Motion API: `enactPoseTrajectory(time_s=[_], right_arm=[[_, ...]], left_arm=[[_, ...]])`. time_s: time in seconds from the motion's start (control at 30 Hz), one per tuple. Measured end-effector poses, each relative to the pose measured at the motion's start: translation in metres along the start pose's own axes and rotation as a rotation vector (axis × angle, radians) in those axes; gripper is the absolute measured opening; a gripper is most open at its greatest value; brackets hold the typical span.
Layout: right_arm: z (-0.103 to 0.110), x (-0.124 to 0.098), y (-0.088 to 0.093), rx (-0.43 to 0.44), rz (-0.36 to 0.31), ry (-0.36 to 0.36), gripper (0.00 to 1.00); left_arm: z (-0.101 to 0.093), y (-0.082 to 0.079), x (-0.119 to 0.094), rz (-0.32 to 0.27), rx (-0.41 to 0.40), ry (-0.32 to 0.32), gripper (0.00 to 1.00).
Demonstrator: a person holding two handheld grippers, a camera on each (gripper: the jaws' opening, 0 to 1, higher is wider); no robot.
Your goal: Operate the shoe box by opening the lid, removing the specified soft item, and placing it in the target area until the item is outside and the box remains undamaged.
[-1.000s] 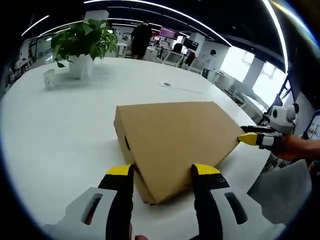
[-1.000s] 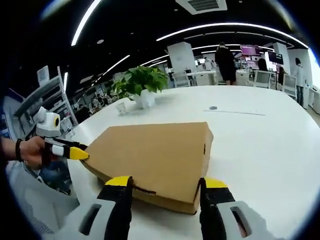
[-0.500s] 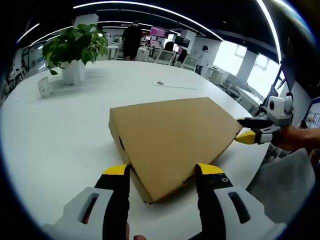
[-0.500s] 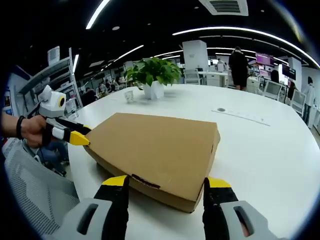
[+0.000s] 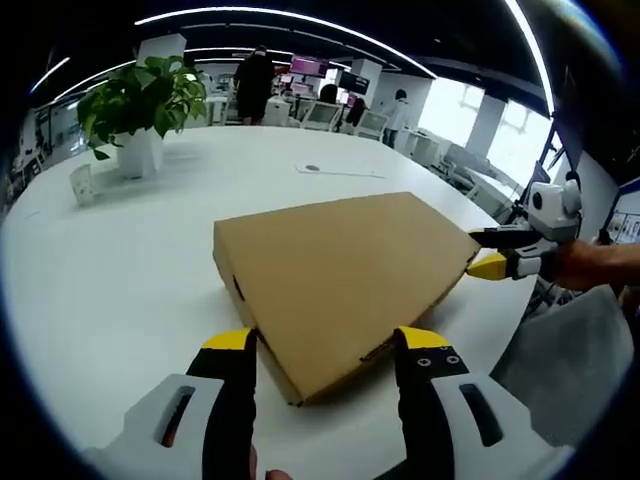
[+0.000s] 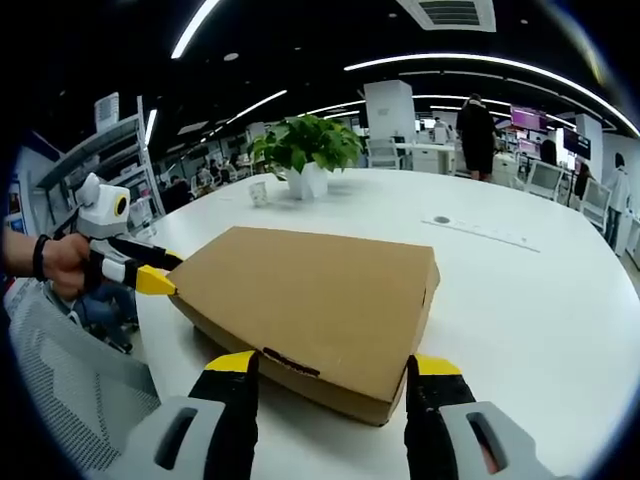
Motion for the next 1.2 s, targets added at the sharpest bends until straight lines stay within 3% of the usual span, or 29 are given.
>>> enactPoseTrajectory(time_s=[0.3, 0.63, 0.8, 1.2], right_arm=[[0.001, -0.005, -0.005, 0.019, -0.018, -0.003, 0.56], [0.002, -0.014, -0.015, 0.014, -0.044, -0.007, 0.54], [0.001, -0.018, -0.022, 0.014, -0.064, -0.010, 0.53], [-0.001, -0.027, -0.041, 0.028, -0.107, -0.015, 0.53]], left_arm=[[0.003, -0.005, -0.004, -0.019, -0.002, 0.001, 0.56], [-0.001, -0.016, -0.014, -0.079, -0.049, 0.012, 0.56], [-0.008, -0.021, -0.017, -0.073, -0.008, 0.024, 0.61], [-0.011, -0.033, -0.025, -0.078, 0.068, 0.019, 0.60]])
Point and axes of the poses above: the point that each gripper's makers call its tool centre point, and the gripper's own axes: x roughly forward along the fingers, z roughly to its left, y roughly out of its underside, the point moved 6 cm from there along -x, roughly backward along the fingers, and after that the axes turned 4 degrees about y, right-handed, at the moved point
